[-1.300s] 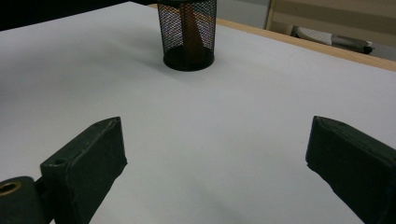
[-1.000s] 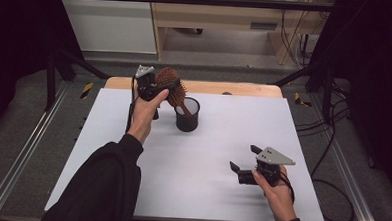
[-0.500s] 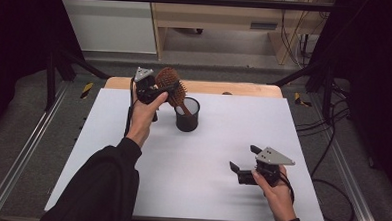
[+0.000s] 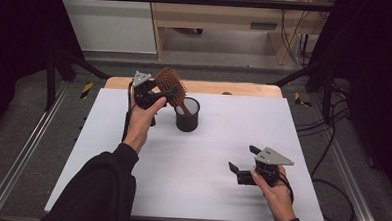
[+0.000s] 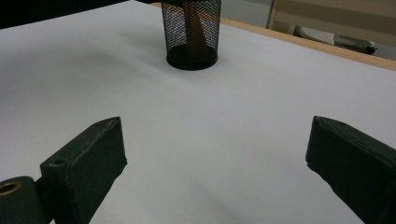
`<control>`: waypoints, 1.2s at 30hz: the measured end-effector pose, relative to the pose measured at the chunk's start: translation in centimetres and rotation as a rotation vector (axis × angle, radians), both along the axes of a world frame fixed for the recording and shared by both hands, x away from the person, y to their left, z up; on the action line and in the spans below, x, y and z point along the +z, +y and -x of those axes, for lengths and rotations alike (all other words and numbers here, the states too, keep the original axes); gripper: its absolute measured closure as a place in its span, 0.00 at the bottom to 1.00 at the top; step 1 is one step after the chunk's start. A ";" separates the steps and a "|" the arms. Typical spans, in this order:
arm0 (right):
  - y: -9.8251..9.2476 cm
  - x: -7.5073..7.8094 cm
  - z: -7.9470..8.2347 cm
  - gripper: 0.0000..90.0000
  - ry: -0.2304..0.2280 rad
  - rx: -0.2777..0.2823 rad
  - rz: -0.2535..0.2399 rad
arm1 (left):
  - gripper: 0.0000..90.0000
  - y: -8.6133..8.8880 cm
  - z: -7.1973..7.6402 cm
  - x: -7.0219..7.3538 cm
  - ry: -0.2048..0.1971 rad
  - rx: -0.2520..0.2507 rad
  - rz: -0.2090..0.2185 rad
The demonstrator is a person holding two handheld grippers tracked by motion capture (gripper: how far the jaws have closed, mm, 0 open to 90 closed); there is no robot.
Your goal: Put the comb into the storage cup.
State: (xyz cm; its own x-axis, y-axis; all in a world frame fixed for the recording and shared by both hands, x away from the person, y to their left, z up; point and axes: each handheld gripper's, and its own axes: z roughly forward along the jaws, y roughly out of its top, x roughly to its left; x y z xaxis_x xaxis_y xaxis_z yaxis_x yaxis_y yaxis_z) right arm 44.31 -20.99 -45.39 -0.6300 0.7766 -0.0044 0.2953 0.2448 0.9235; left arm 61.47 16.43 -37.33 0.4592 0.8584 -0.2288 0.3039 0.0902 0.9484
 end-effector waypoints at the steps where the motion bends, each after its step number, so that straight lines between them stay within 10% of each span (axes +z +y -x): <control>1: 0.0 0.0 0.0 0.06 0.001 0.000 -0.001 | 0.08 0.1 0.1 -0.1 0.001 0.001 -0.001; 36: 0.0 0.0 0.0 0.05 0.002 -0.009 -0.004 | 0.05 2.9 4.4 -0.3 -0.034 -0.004 -0.032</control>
State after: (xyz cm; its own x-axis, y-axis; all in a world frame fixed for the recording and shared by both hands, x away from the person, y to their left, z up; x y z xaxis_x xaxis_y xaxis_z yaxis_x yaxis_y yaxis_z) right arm 44.30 -21.01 -45.40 -0.6229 0.7823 0.0004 0.2998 0.2382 0.9238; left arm 57.12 19.29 -37.60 0.4694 0.8632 -0.1858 0.2719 0.0590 0.9605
